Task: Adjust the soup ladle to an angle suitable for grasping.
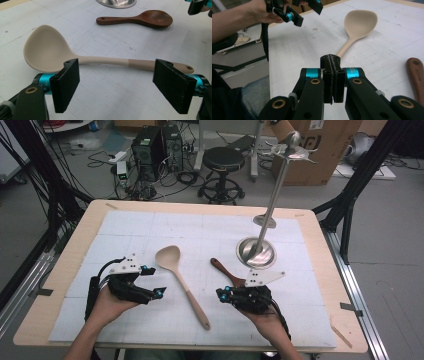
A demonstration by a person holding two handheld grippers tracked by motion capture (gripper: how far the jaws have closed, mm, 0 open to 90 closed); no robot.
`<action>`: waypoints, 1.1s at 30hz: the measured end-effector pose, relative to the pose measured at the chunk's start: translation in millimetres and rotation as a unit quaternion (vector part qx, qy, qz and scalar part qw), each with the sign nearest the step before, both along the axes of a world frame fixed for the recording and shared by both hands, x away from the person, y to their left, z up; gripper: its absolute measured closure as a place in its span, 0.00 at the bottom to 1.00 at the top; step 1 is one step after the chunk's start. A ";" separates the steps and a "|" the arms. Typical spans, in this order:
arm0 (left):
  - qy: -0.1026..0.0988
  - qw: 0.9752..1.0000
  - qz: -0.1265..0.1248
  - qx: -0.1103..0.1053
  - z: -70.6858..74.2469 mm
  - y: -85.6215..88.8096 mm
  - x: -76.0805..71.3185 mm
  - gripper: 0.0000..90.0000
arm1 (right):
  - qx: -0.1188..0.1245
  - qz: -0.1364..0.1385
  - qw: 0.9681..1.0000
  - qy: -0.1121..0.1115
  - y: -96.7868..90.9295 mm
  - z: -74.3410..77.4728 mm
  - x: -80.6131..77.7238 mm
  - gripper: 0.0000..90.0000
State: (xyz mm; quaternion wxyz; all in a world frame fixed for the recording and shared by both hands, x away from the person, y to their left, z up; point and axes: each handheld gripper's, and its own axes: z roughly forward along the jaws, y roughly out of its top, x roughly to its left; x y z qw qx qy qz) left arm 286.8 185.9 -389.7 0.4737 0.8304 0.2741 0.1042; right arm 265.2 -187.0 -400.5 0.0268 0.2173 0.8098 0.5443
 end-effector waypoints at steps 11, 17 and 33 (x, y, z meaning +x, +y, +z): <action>0.001 1.000 0.001 0.001 -0.2 0.2 -0.1 0.24 | -0.009 0.018 1.000 0.012 21.0 -20.4 -7.6 1.00; 0.000 1.000 -0.003 0.002 -0.5 0.0 0.0 0.24 | -0.016 0.021 0.999 0.018 27.0 -28.2 -10.3 1.00; -0.001 1.000 -0.002 0.003 -0.7 -0.7 -0.8 0.24 | -0.036 0.051 0.997 0.045 45.2 -42.4 -16.1 1.00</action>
